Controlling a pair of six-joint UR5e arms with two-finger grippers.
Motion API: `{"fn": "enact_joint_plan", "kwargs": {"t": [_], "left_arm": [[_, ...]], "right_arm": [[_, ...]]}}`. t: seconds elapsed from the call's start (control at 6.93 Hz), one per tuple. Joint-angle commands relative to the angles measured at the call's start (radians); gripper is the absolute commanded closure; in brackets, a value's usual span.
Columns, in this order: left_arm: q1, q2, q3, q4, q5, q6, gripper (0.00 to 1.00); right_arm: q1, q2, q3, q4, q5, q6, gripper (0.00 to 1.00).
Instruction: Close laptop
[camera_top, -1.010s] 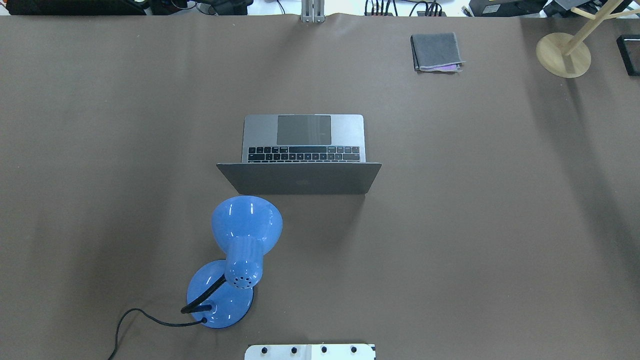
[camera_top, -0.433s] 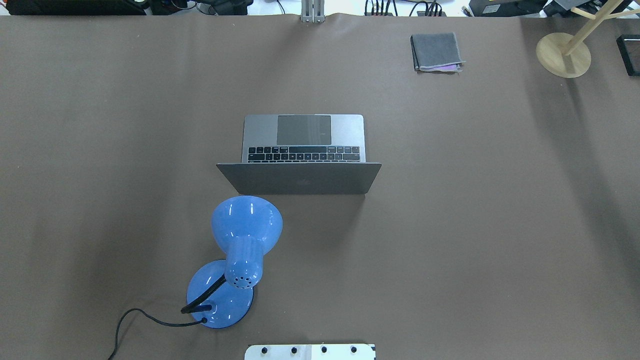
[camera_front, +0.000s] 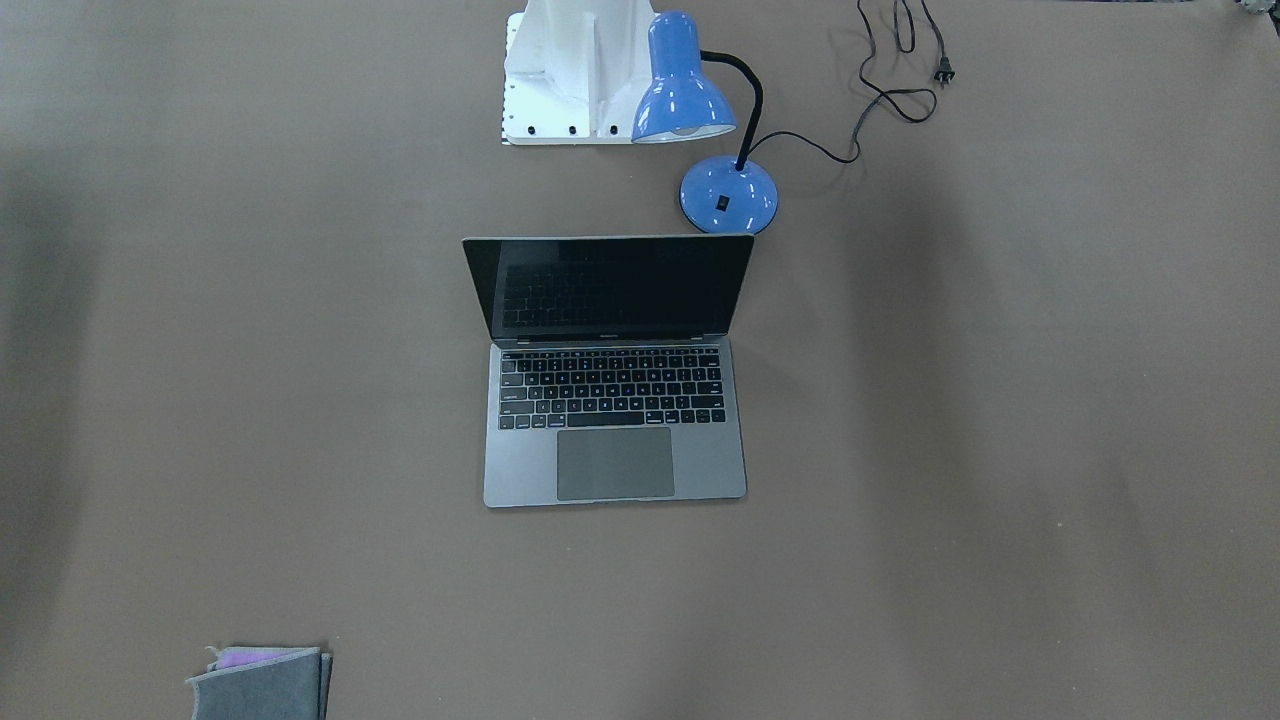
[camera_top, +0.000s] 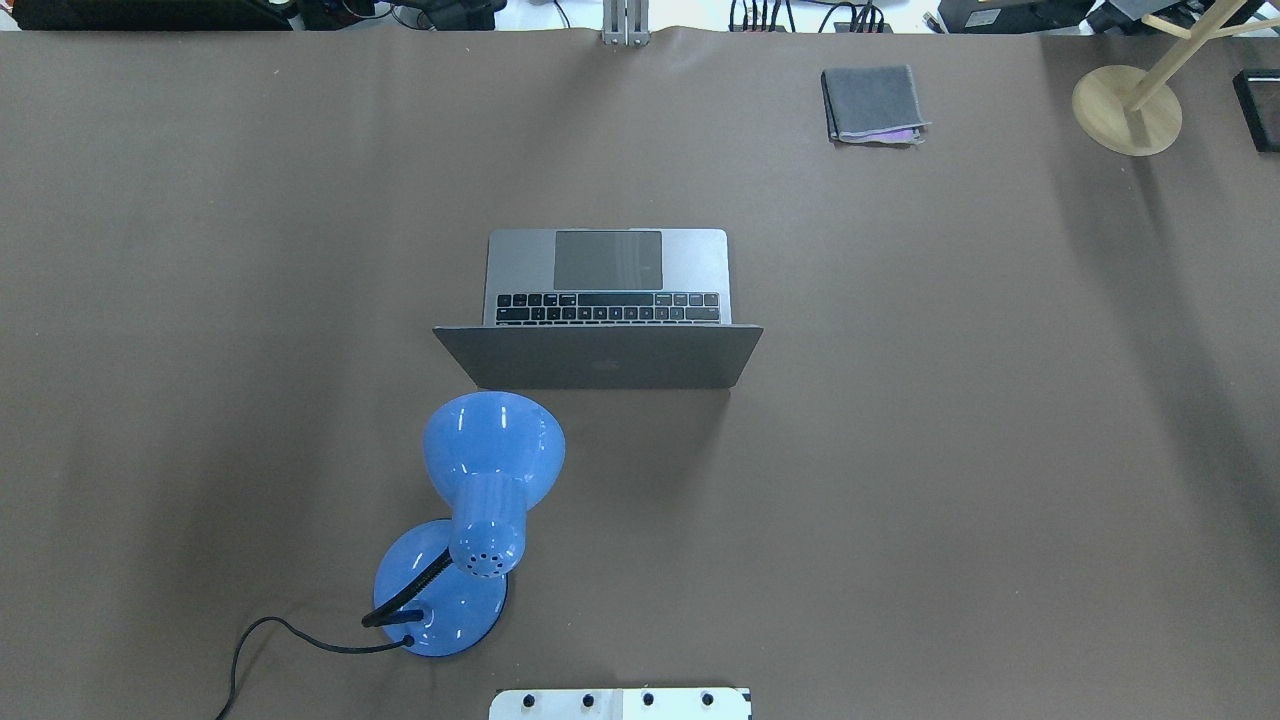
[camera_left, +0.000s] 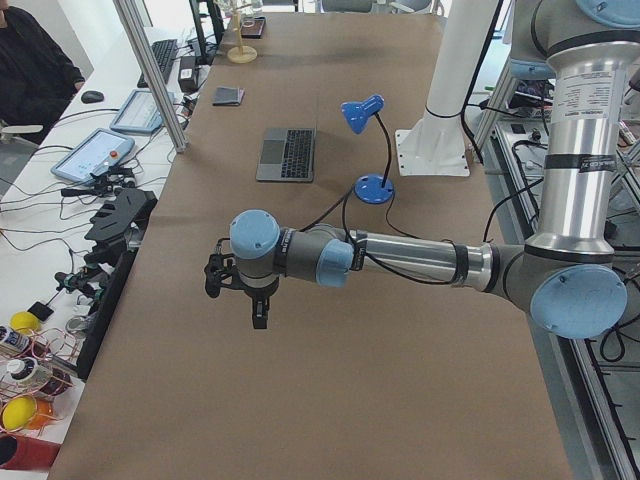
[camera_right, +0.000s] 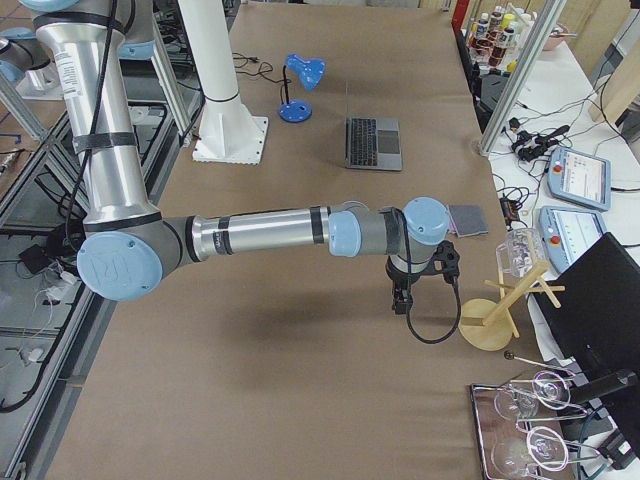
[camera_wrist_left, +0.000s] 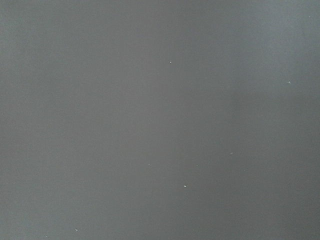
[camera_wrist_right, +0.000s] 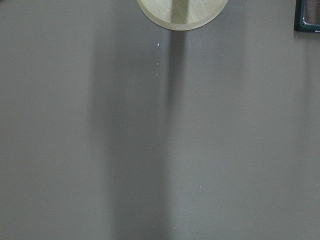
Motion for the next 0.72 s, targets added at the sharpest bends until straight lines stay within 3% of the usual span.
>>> {"fn": "enact_joint_plan", "kwargs": {"t": [0.0, 0.58], "left_arm": [[0.001, -0.005, -0.002, 0.0, 0.0, -0.01, 0.02], [0.01, -0.08, -0.035, 0.005, -0.015, -0.168, 0.02]], "right_arm": [[0.0, 0.013, 0.0, 0.0, 0.001, 0.002, 0.0], [-0.006, 0.086, -0.012, -0.002, 0.014, 0.031, 0.0]]}}
